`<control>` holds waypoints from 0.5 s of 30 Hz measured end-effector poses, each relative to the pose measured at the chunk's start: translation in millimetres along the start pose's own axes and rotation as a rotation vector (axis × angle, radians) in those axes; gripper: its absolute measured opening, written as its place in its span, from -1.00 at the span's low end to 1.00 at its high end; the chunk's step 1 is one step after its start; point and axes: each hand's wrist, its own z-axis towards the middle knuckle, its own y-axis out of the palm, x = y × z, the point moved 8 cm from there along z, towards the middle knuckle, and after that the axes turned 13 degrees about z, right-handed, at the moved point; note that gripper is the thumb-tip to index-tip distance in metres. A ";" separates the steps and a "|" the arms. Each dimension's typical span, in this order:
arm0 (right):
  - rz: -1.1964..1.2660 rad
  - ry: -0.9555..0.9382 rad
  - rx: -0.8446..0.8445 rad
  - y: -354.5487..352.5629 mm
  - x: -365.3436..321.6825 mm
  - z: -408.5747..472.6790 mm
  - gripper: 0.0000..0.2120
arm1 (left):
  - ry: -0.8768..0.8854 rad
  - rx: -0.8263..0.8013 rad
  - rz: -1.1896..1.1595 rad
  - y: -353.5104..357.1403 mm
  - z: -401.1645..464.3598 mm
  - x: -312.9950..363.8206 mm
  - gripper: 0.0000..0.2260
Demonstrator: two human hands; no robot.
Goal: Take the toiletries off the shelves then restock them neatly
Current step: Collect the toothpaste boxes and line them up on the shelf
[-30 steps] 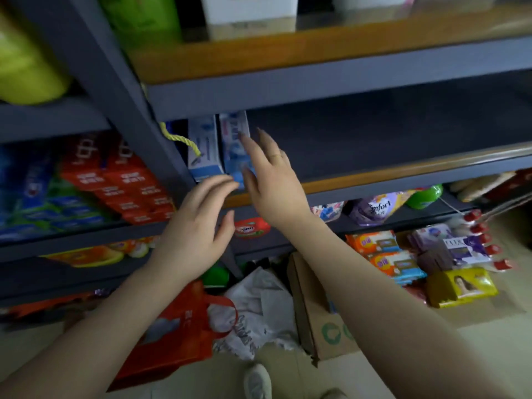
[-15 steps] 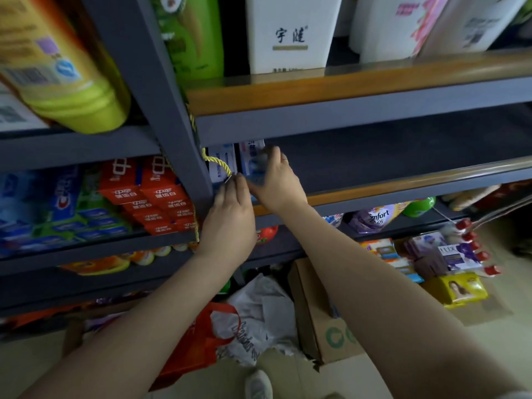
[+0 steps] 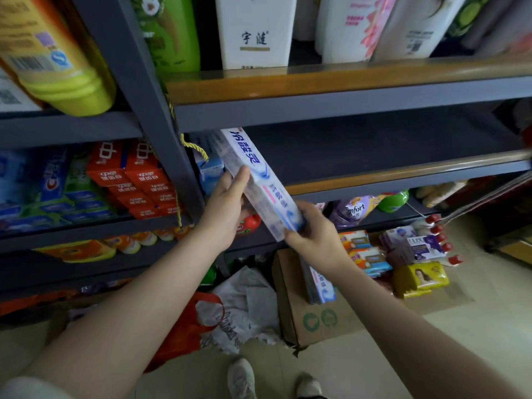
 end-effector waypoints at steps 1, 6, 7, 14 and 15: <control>0.034 0.036 -0.042 -3.1 10.5 -8.9 -0.46 | 0.022 -0.013 -0.019 7.1 -5.1 -1.2 -0.85; 0.190 0.123 -0.243 -22.0 24.2 -32.5 -0.55 | 0.061 -0.118 -0.025 45.2 -33.9 -16.6 -0.81; 0.258 0.150 -0.266 -25.6 22.6 -36.1 -0.59 | 0.063 -0.139 -0.044 52.4 -40.6 -19.9 -0.80; 0.516 0.328 -0.285 -51.4 34.9 -61.0 -0.84 | -0.028 -0.291 -0.226 98.2 -85.6 -51.7 -0.69; 0.530 0.355 -0.305 -51.8 37.5 -65.7 -0.84 | -0.035 -0.290 -0.221 100.8 -91.2 -55.9 -0.67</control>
